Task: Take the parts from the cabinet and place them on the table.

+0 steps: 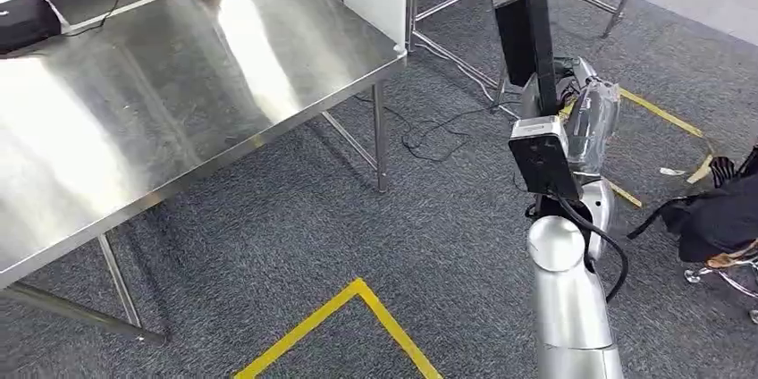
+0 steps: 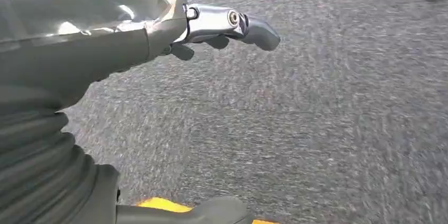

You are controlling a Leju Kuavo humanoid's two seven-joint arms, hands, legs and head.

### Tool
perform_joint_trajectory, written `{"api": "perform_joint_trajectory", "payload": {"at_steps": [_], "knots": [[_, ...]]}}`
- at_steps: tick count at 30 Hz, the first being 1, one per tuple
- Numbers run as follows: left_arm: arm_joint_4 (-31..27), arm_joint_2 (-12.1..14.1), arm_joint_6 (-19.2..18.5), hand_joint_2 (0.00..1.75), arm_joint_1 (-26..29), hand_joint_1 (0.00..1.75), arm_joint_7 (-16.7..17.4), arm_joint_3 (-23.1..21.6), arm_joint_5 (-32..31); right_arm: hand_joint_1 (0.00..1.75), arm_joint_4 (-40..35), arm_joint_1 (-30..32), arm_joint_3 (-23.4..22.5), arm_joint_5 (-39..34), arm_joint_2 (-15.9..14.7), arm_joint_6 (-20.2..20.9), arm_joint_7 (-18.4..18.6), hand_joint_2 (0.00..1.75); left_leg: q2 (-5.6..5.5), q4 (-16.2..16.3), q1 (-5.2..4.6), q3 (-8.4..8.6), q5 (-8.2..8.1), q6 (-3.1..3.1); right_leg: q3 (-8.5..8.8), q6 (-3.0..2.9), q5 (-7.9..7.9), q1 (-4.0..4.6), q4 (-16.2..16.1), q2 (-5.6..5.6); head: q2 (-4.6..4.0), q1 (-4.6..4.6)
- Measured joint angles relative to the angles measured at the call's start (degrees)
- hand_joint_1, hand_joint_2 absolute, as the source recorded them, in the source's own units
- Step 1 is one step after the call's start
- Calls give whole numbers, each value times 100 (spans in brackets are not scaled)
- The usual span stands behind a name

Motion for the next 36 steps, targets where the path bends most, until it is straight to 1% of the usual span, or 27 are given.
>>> {"api": "perform_joint_trajectory", "payload": {"at_steps": [1,3,4,5,8,9,11,13,14,15,16,18,19,20,23,24,25,26,28,29,30,31,32,33,34,35,36], "knots": [[4,4,0,175,5,0,2,0,0,175,0,30,-2,50,4,-9,22,175,3,-268,-2,110,210,24,13,-14,-12,11,0,-67,0,-4],[2,9,0,175,0,0,2,-2,0,175,-4,28,-2,100,24,-11,55,175,125,-1255,-24,628,699,100,51,-10,-39,26,-1,-161,0,-7],[4,11,2,175,-8,0,2,-4,0,175,-9,26,-2,113,31,-22,54,175,445,-1703,-77,867,773,158,77,3,-57,35,-3,-195,0,-4],[4,15,0,175,-21,0,2,-7,0,175,-15,24,-7,120,35,-37,54,175,455,-1709,-125,882,728,160,77,37,-78,92,-7,-239,0,11],[4,13,2,175,-20,0,4,-20,0,175,-15,30,-9,155,55,-46,68,175,253,-1724,-162,843,727,212,121,106,-93,62,-52,-387,0,2],[4,11,7,175,-18,0,4,-33,0,175,-29,29,-9,190,68,-57,68,175,181,-1816,-117,925,780,264,151,146,-122,91,-41,-388,0,-4],[7,11,20,175,-20,0,22,-57,-2,175,-37,24,-11,313,57,-87,54,175,92,-1867,-71,974,819,325,-27,121,-331,42,346,62,0,26],[7,7,31,175,-40,0,63,-83,-4,175,-35,56,-11,455,35,-136,72,175,-59,-1866,-67,972,815,334,-505,89,-697,42,1287,194,0,44],[7,4,37,175,-40,0,90,-90,-7,175,-28,91,-11,553,26,-142,109,175,-150,-1865,-67,971,814,334,-728,107,-793,44,1689,206,0,44],[9,-2,42,175,-38,0,105,-90,-4,175,-11,109,-13,702,17,-144,177,175,-242,-1863,-67,975,814,334,-831,142,-762,41,1799,208,0,57],[9,-7,53,175,-34,0,116,-90,0,175,11,105,-13,862,20,-144,245,175,-321,-1859,-64,979,813,331,-779,187,-634,33,1615,208,0,55],[13,-9,83,175,-34,0,125,-90,13,175,59,51,0,1264,26,-118,411,175,-482,-1831,-57,987,806,319,-385,293,-177,-1,676,278,0,57],[15,-9,98,175,-34,0,144,-92,30,175,137,-31,15,1537,33,-55,550,175,-557,-1800,-54,970,790,290,-122,324,50,-36,88,490,0,65],[15,-7,105,175,-34,0,155,-94,46,175,254,-131,42,1771,37,38,674,175,-606,-1757,-96,944,760,244,-62,261,65,-21,3,577,0,65],[17,-7,111,175,-17,0,157,-94,103,175,658,-404,151,2332,81,304,1010,175,-689,-1786,-48,889,799,142,-85,134,99,42,-1,436,0,70],[17,-2,114,175,-14,0,157,-94,103,175,750,-463,175,2367,109,315,1029,175,-738,-1782,-46,867,797,113,-77,94,125,12,-29,380,0,70],[20,4,114,175,-11,0,157,-96,103,175,830,-532,210,2425,138,351,1068,175,-518,-1706,-51,852,747,83,-66,73,136,-28,-45,321,0,68],[22,-4,105,175,-13,0,157,-94,109,175,926,-607,247,2534,162,404,1149,175,-228,-1464,-69,732,572,37,-57,16,125,-21,-46,269,0,-10],[22,7,8,175,-19,0,138,-101,129,175,1192,-791,282,2814,155,536,1375,175,-52,-601,-27,296,147,-15,-52,-12,105,-2,-45,159,0,-13],[24,7,-66,175,-18,0,111,-109,129,175,1356,-847,286,2974,151,577,1525,175,-30,-185,-16,71,1,-34,-52,-17,100,4,-45,89,0,-22],[26,13,-117,175,-16,0,92,-122,129,175,1489,-869,284,3087,142,586,1618,175,-23,38,-3,-67,-19,-51,-51,-20,95,6,-44,18,0,-18],[26,22,-160,175,-9,0,81,-138,129,175,1594,-876,284,3156,131,584,1666,175,-9,-66,6,-43,108,-57,-48,-27,87,7,-43,-58,0,-18],[26,39,-223,175,-3,0,59,-146,125,175,1688,-894,284,3244,120,575,1711,175,20,-413,7,122,326,-51,-43,-31,81,7,-43,-115,0,-22],[28,57,-302,175,-1,0,33,-160,114,175,1786,-939,284,3329,111,573,1762,175,77,-980,7,419,598,-33,-27,-15,66,6,-43,-174,0,-22],[28,79,-380,175,-2,0,-4,-183,105,175,1888,-993,284,3403,92,575,1807,175,256,-1522,-6,729,808,-4,-3,2,47,9,-43,-220,0,-26],[28,85,-441,175,-10,0,-28,-210,101,175,1978,-1041,280,3466,66,575,1838,175,482,-1736,-59,848,778,44,10,33,27,59,-43,-263,0,-18],[28,105,-461,175,-11,0,-46,-238,101,175,2057,-1093,280,3495,26,575,1851,175,398,-1759,-62,845,789,72,19,64,11,81,-50,-299,0,9]]}}
